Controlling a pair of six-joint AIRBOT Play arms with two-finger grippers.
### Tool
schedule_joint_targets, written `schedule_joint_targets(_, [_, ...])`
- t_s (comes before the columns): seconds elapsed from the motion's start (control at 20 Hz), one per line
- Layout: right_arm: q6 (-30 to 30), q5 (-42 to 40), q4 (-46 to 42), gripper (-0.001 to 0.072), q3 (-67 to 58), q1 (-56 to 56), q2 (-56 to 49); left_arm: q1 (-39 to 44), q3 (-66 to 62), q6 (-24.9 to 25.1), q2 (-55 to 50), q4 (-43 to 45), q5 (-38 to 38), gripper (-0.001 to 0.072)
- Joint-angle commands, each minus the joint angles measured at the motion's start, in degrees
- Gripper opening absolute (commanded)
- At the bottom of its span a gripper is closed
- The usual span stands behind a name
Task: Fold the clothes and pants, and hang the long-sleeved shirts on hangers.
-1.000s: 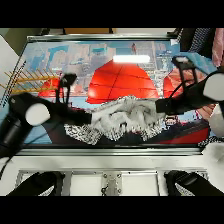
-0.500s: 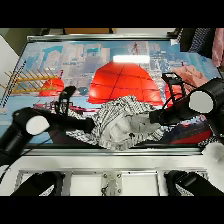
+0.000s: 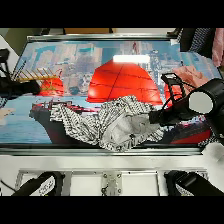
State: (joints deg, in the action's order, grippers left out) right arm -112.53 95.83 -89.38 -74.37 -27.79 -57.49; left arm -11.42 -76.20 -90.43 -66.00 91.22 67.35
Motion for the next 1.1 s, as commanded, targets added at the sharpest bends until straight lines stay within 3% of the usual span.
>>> schedule_joint_targets(0.0, [-0.02,0.00,0.04,0.0013,0.02,-0.02,0.02,-11.28,-7.54,1.36,-10.51,6.60,-4.24,0.0713])
schedule_joint_targets(0.25, [-0.02,0.02,0.04,0.0013,0.02,-0.02,0.02,-17.18,-17.25,5.42,-26.36,6.95,-9.79,0.0713])
schedule_joint_targets(0.5, [0.00,0.02,0.04,0.0012,0.02,-0.02,0.04,-17.25,-29.88,6.62,-40.94,20.20,-10.25,0.0713])
schedule_joint_targets(0.75, [-0.02,0.00,0.04,0.0013,0.02,-0.02,0.02,-18.56,-40.02,13.73,-52.48,20.20,-9.49,0.0712])
schedule_joint_targets(1.05, [-0.02,0.00,0.04,0.0013,0.02,-0.02,0.02,-19.80,-41.03,17.66,-59.19,20.35,-14.97,0.0712])
